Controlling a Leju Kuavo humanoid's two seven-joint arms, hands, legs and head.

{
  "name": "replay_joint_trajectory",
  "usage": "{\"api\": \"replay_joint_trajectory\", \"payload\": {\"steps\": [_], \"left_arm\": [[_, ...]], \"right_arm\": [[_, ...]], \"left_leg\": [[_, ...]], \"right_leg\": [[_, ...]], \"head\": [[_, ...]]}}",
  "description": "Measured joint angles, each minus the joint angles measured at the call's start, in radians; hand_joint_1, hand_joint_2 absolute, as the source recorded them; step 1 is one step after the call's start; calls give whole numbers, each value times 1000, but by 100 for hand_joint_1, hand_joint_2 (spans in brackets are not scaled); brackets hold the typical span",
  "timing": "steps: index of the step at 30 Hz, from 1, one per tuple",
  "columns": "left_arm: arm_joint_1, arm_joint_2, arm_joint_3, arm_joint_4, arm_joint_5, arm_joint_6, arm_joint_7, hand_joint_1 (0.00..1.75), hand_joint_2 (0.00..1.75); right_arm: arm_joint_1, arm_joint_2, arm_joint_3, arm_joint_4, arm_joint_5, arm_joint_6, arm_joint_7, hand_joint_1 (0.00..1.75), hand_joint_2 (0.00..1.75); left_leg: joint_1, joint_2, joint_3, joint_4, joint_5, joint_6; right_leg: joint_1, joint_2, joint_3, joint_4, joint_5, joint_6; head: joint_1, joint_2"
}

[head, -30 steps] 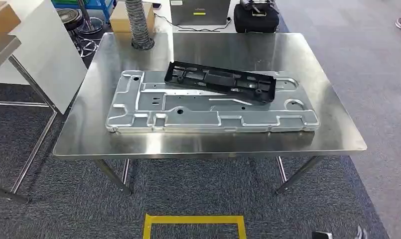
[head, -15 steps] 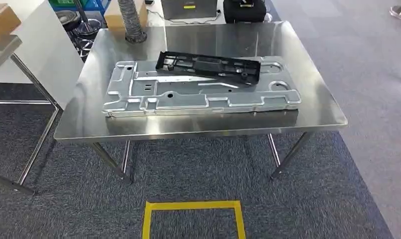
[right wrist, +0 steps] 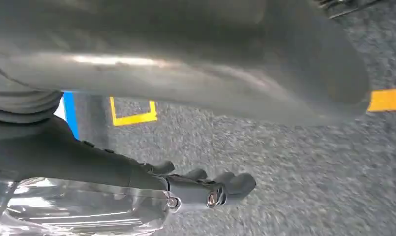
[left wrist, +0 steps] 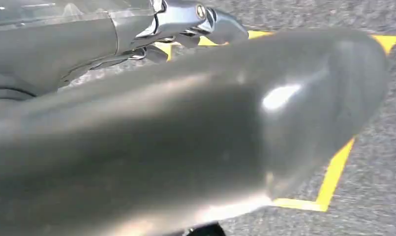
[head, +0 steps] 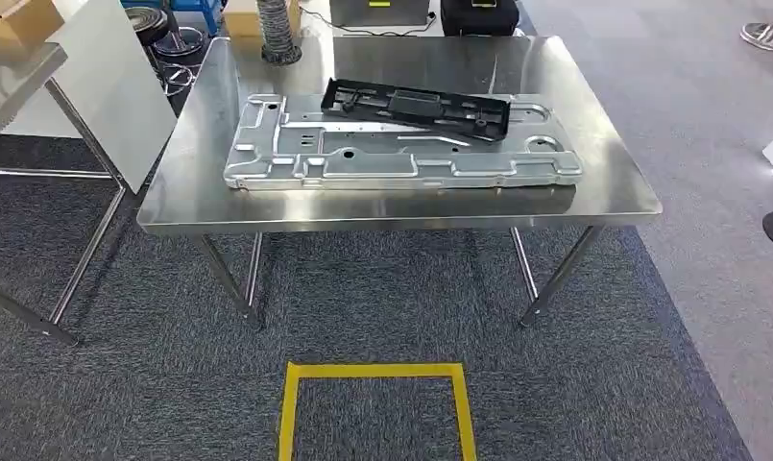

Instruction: Take the parts from the cabinet and place them on the table.

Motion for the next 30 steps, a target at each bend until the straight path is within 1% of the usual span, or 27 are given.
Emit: {"api": "replay_joint_trajectory", "payload": {"steps": [1, 2, 3, 4, 5, 6, 7, 9, 10, 11, 12, 13, 14, 15, 16, 17, 18, 19, 20, 21, 22, 24, 25, 26, 27, 29, 30], "left_arm": [[0, 0, 0, 0, 0, 0, 1, 0, 0], [0, 0, 0, 0, -1, 0, 2, 0, 0], [-1, 0, 0, 0, -4, 1, 2, 0, 0], [-1, 0, 0, 0, -7, 1, 3, 0, 0], [-2, 0, 0, 0, -8, 1, 3, 0, 0], [-2, 0, -2, 0, -12, 1, 3, 0, 0], [-2, 0, -3, 0, -13, 1, 3, 0, 0], [-3, 0, -4, 0, -16, 1, 3, 0, 0], [-1, 0, -4, 0, -18, 1, 3, 0, 0], [0, 0, -4, 0, -18, 1, 3, 0, 0], [0, 0, -4, 0, -18, 1, 3, 0, 0], [4, 0, -4, 0, -18, 2, 3, 0, 0], [5, 0, -5, 0, -18, 2, 3, 0, 0], [5, 0, -5, 0, -18, 2, 3, 0, 0], [4, 0, -5, 0, -18, 3, 3, 0, 0], [4, 0, -5, 0, -17, 4, 3, 0, 0], [5, 0, -5, 0, -16, 6, 3, 0, 0], [5, 0, -5, 0, -16, 8, 3, 0, 0], [3, 0, -5, 0, -14, 10, 3, 0, 0], [0, 0, -5, 0, -14, 10, 3, 0, 0], [-3, 0, -5, 0, -13, 11, 1, 0, 0], [-2, -1, -5, 0, -12, 13, 0, 0, 0], [0, -1, -5, 0, -12, 14, 0, 0, 0], [0, -3, -5, 0, -12, 14, 0, 0, 0], [-1, -3, -5, 0, -12, 14, 2, 0, 0], [-1, -3, -4, 0, -11, 15, 2, 0, 0], [-1, -3, -4, 0, -11, 16, 2, 0, 0]], "right_arm": [[-2, 0, -1, 2, 0, 3, -2, 0, 0], [-4, 0, -2, 2, 0, 7, -3, 0, 0], [-5, 0, -2, 3, 0, 15, -6, 0, 0], [-6, 0, -2, 3, 0, 18, -9, 0, 0], [-9, 0, -2, 3, -1, 20, -13, 0, 0], [-14, 0, -2, 3, -3, 22, -21, 0, 0], [-18, 0, -3, 3, -7, 24, -27, 0, 0], [-20, 1, -6, 5, -12, 31, -44, 0, 0], [-17, 2, -10, 7, -13, 32, -48, 0, 0], [-19, 5, -12, 8, -14, 33, -51, 0, 0], [-19, 5, -12, 8, -14, 34, -55, 0, 0], [-19, 5, -13, 8, -15, 34, -57, 0, 0], [-19, 5, -13, 8, -15, 37, -59, 0, 0], [-18, 5, -13, 8, -15, 40, -59, 0, 0], [-18, 5, -14, 8, -15, 43, -60, 0, 0], [-18, 5, -14, 8, -15, 48, -60, 0, 0], [-18, 5, -16, 8, -15, 51, -60, 0, 0], [-18, 5, -16, 9, -15, 51, -60, 0, 0], [-19, 5, -16, 10, -15, 52, -60, 0, 0], [-19, 5, -16, 10, -15, 53, -60, 0, 0], [-18, 5, -16, 10, -15, 55, -60, 0, 0], [-20, 5, -18, 10, -15, 60, -61, 0, 0], [-18, 5, -18, 10, -15, 61, -61, 0, 0], [-18, 4, -20, 10, -17, 66, -63, 0, 0], [-18, 4, -21, 10, -21, 68, -66, 0, 0], [-17, 4, -23, 10, -26, 70, -72, 0, 0], [-17, 4, -24, 10, -27, 72, -76, 0, 0]], "left_leg": [[-1, 0, -19, 5, 13, -2], [-2, 2, -40, 12, 23, -3], [-2, 2, -57, 18, 32, -5], [-3, 1, -74, 26, 40, -6], [-4, 0, -88, 33, 49, -9], [-9, -1, -96, 40, 55, -15], [-8, 0, -98, 42, 63, -21], [-3, 2, -101, 37, 84, -32], [-7, 1, -105, 36, 94, -39], [-1, -3, -112, 47, 68, -43], [0, -5, -130, 85, 7, -49], [4, -5, -148, 153, -63, -54], [6, -5, -167, 235, -121, -59], [7, -5, -180, 306, -150, -62], [7, -5, -182, 355, -147, -63], [7, -5, -165, 363, -112, -64], [8, -5, -127, 330, -66, -64], [8, -5, -75, 265, -32, -62], [9, -5, 1, 161, -27, -58], [8, -6, 67, 64, -69, -53], [3, -7, 97, -1, -94, -45], [0, -6, 79, 9, -85, -30], [0, -5, 70, 6, -74, -20], [5, 0, 60, 4, -59, -8], [5, 2, 46, 4, -49, 1], [3, 1, 14, 4, -28, 9], [1, 1, -1, 5, -18, 10]], "right_leg": [[0, 0, 4, 41, 14, 0], [0, 0, 27, 38, 55, -1], [0, 0, 67, -1, 99, -5], [0, 0, 124, -72, 126, -10], [2, 0, 200, -172, 121, -19], [10, 0, 273, -284, 72, -27], [9, -2, 290, -328, 55, -28], [16, -1, 277, -316, 69, -37], [10, -2, 269, -323, 83, -45], [6, -9, 258, -323, 96, -52], [7, -10, 243, -323, 107, -61], [8, -10, 228, -323, 120, -63], [9, -10, 211, -322, 133, -64], [10, -10, 194, -320, 145, -63], [10, -11, 176, -316, 156, -61], [9, -11, 155, -310, 167, -59], [9, -11, 135, -302, 176, -57], [8, -10, 117, -292, 183, -54], [8, -10, 100, -281, 190, -50], [12, -9, 90, -272, 195, -44], [13, -10, 85, -267, 201, -37], [9, -12, 81, -269, 221, -27], [12, -11, 78, -272, 232, -19], [7, -8, 71, -264, 215, -13], [7, -6, 54, -233, 162, -10], [3, -4, 12, -89, 34, -3], [3, -3, -7, -14, 4, 0]], "head": [[0, 0], [0, 0], [0, 0], [0, 0], [0, 0], [0, 0], [-2, 0], [-1, 0], [0, 0], [1, 0], [-3, 0], [-10, 0], [-8, 0], [-9, 0], [-8, 0], [-9, 0], [-9, 0], [-9, 0], [-9, 0], [-10, 0], [-7, 0], [-8, 0], [-6, 0], [-8, 0], [-5, 0], [0, 0], [-1, 0]]}}
